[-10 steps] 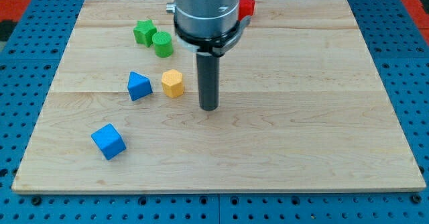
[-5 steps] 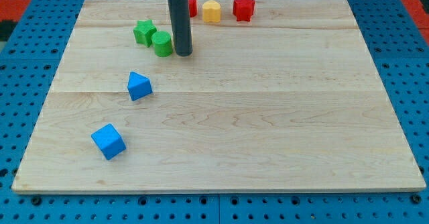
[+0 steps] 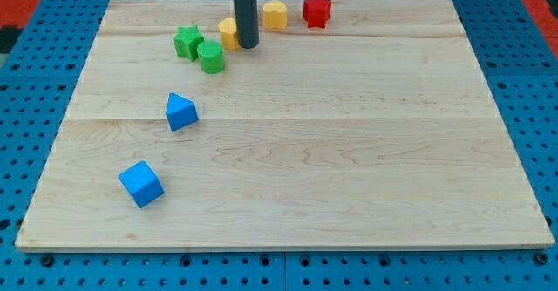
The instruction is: Push the yellow hexagon into the red circle
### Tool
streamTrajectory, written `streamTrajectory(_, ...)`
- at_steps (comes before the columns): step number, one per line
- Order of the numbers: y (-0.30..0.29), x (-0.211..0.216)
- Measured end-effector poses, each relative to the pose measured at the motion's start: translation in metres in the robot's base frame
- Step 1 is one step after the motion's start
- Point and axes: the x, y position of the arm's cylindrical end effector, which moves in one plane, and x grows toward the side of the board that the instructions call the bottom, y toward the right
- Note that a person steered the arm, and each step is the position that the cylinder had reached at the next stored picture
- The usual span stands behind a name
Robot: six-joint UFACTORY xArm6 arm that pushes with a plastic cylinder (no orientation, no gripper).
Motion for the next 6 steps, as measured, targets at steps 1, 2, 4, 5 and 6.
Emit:
streamTrajectory(1, 0.0, -0.013)
streamTrajectory(2, -0.004, -0.031)
streamTrajectory(4, 0.005, -0.034)
streamTrajectory(5, -0.046, -0.028)
streamTrajectory(6, -0.08, -0.016)
